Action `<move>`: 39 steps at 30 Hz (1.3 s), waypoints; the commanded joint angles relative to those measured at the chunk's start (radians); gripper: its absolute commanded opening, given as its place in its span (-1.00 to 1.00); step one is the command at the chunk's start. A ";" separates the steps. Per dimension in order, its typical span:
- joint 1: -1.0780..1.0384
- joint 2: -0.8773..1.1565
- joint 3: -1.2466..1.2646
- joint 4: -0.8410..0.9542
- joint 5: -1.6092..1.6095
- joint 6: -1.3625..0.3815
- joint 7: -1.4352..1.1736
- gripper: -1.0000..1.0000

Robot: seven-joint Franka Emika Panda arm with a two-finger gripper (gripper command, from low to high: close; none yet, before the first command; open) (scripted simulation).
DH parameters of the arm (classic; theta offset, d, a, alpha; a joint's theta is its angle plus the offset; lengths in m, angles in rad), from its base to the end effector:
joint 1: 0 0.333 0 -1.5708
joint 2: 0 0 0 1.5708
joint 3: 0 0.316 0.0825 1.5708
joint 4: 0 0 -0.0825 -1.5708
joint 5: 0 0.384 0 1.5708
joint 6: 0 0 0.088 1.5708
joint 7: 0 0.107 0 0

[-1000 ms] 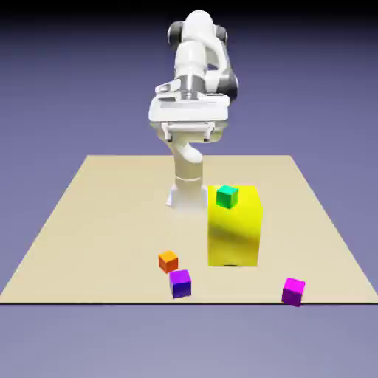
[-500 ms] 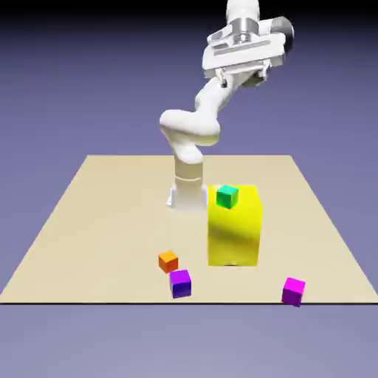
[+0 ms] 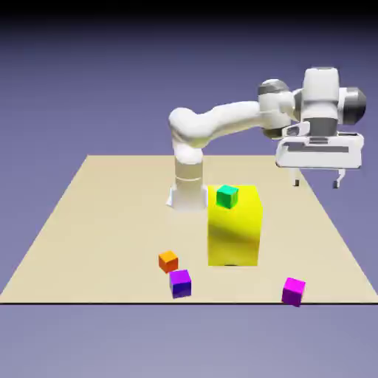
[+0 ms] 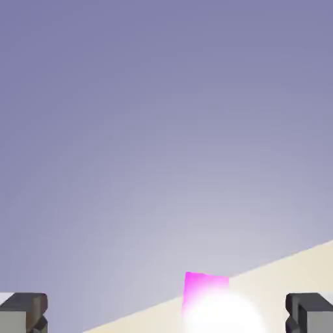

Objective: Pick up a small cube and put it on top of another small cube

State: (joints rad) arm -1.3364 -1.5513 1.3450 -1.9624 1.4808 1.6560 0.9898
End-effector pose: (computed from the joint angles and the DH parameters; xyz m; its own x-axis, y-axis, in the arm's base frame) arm 0.5012 0.3252 0.3649 0.3800 -0.9141 0.1419 -0.8814 -0.4043 -0.2443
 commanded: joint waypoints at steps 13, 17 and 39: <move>-0.194 -0.188 0.268 0.140 0.278 -0.146 0.045 -1.00; -0.124 -0.080 0.135 0.088 0.138 -0.178 0.082 -1.00; 0.674 0.610 -0.544 -0.310 -0.721 0.101 0.557 -1.00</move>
State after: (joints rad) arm -0.6629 -0.9410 0.8011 -2.2720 0.7621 1.7575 1.5463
